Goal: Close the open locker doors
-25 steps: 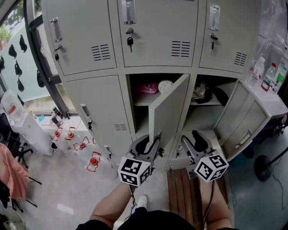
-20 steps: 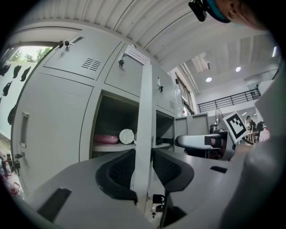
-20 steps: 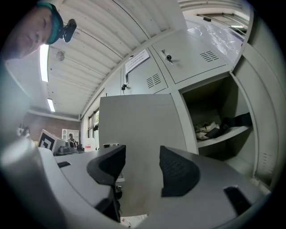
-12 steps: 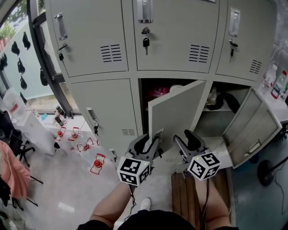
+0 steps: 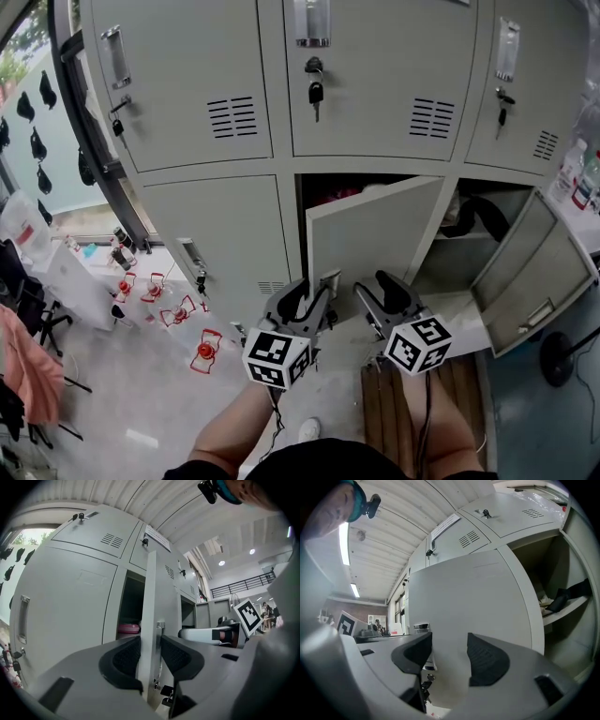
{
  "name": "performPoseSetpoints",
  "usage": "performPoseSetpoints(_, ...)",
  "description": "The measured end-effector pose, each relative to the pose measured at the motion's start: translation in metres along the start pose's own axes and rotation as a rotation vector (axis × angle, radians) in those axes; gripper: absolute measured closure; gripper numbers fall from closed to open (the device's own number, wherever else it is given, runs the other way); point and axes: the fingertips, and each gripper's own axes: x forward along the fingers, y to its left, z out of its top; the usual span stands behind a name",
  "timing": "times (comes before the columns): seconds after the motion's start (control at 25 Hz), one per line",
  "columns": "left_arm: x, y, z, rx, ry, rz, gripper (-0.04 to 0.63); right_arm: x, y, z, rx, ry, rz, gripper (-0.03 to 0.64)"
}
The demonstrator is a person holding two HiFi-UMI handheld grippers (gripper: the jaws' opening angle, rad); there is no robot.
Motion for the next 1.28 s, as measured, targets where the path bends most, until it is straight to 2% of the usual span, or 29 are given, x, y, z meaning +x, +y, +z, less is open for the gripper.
performPoseSetpoints(0.36,0.011,0.018,0.001,0.019,-0.002,-0.036,0.439,0.028,0.001,-0.005,0.006,0.000,-0.008,0.390)
performPoseSetpoints(0.64,0.017,0.038,0.001,0.023,-0.004,-0.016,0.468,0.044,-0.003,-0.005,0.010,-0.007,-0.026,0.393)
performPoseSetpoints(1.28,0.014,0.044,0.002,0.013,-0.012,-0.114,0.457,0.072,-0.012,-0.004,0.010,-0.020,-0.069,0.390)
